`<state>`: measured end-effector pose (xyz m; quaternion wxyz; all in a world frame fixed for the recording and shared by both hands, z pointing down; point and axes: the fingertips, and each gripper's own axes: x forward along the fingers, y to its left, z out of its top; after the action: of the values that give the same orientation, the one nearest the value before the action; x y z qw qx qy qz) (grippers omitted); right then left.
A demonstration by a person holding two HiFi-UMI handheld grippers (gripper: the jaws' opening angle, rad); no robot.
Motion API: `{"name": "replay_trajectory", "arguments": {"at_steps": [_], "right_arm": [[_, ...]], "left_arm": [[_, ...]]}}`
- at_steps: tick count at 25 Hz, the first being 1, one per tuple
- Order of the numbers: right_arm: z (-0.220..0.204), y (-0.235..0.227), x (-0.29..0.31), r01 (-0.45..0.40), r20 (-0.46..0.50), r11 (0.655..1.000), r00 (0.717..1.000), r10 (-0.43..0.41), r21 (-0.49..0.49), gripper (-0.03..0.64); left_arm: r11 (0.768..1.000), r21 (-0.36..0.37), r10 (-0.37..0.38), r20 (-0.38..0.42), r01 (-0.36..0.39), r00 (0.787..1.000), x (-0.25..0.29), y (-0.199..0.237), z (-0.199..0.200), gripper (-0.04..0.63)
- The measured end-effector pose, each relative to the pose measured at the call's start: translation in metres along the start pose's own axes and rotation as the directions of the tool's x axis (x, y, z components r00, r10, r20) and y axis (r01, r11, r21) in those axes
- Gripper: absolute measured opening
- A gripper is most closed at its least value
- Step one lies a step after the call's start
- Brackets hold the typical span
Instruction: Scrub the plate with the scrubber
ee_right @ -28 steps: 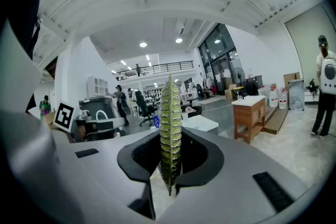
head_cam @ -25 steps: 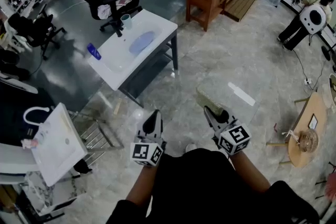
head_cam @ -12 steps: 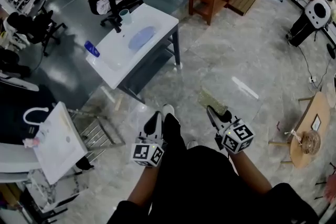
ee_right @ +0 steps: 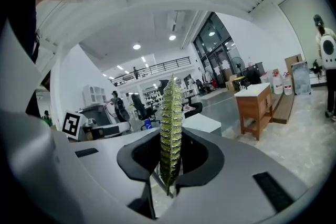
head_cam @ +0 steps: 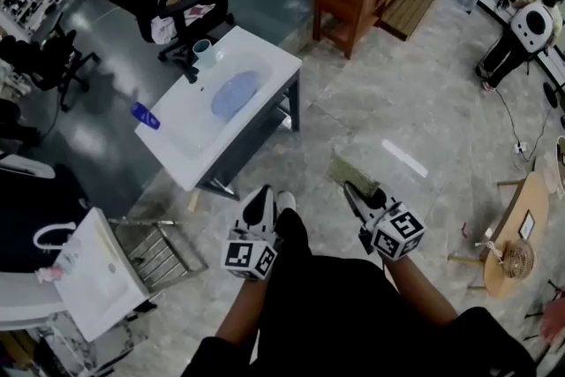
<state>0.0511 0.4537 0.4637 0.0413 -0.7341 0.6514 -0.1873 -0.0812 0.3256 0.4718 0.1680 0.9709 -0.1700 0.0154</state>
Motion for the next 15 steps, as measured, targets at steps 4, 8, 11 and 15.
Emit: {"name": "replay_trajectory", "arguments": {"at_steps": [4,8,11,15], "right_arm": [[0.018,-0.016,0.066,-0.016,-0.021,1.0,1.0,0.015,-0.008,0.063],[0.039,-0.019,0.127,-0.041,-0.045,0.999,0.998,0.041,-0.009,0.063],[0.054,-0.02,0.169,-0.063,-0.068,0.998,0.996,0.063,-0.005,0.063],[0.063,-0.018,0.217,-0.098,-0.128,0.994,0.987,0.092,-0.04,0.063]], "left_arm": [[1.0,-0.019,0.008,0.001,-0.008,1.0,0.044,0.046,0.015,0.005],[0.999,-0.037,0.009,-0.009,-0.01,1.0,0.077,0.093,0.034,0.005],[0.998,-0.053,0.016,-0.012,-0.016,1.0,0.101,0.129,0.043,0.005],[0.994,-0.097,0.05,-0.042,-0.054,0.998,0.124,0.178,0.034,0.005]]}}
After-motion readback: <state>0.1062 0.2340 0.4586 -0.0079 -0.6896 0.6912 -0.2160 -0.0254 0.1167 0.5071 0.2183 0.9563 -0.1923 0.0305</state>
